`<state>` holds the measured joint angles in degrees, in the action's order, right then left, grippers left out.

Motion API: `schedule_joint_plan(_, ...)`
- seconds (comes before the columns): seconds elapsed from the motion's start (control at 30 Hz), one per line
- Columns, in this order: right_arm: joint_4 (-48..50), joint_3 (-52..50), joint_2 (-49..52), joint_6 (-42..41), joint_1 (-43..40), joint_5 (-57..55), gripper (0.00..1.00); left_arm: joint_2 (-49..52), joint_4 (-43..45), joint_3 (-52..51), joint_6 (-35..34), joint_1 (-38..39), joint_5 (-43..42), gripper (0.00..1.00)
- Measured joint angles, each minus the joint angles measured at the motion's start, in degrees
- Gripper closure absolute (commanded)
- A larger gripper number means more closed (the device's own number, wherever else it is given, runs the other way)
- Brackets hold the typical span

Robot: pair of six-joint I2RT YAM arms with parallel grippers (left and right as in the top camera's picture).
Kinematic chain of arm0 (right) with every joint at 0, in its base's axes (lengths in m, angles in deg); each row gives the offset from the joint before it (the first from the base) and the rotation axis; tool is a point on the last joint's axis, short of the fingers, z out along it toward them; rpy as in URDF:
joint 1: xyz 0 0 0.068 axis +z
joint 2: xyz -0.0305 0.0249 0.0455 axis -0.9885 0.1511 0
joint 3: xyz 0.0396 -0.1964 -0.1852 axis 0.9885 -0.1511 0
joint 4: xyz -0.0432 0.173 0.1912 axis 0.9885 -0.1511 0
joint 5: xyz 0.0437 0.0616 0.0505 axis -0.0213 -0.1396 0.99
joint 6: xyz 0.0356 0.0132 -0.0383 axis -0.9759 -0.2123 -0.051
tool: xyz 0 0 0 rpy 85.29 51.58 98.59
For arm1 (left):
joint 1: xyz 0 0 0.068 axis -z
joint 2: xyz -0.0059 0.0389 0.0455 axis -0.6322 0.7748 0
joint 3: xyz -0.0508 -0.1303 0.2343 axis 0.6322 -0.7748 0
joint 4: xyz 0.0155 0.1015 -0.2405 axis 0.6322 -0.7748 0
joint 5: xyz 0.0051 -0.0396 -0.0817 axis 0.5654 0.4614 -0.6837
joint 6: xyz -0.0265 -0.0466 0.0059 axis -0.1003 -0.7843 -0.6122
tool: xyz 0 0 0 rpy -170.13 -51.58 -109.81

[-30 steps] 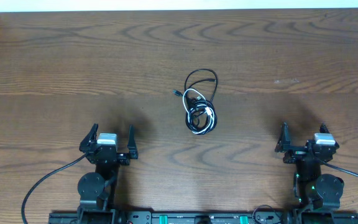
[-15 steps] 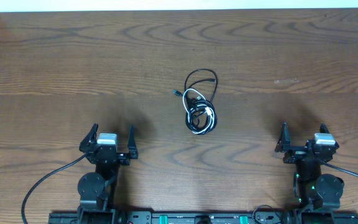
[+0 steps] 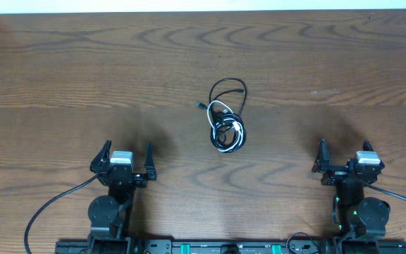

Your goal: Untangle cables

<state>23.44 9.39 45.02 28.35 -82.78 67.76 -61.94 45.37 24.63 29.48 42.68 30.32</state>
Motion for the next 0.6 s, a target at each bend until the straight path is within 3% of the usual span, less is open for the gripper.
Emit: schedule_joint_plan(0.6, 0.0, 0.0, 0.0, 0.02, 0.02, -0.02, 0.01, -0.02, 0.61, 0.0, -0.74, 0.0, 0.24, 0.02)
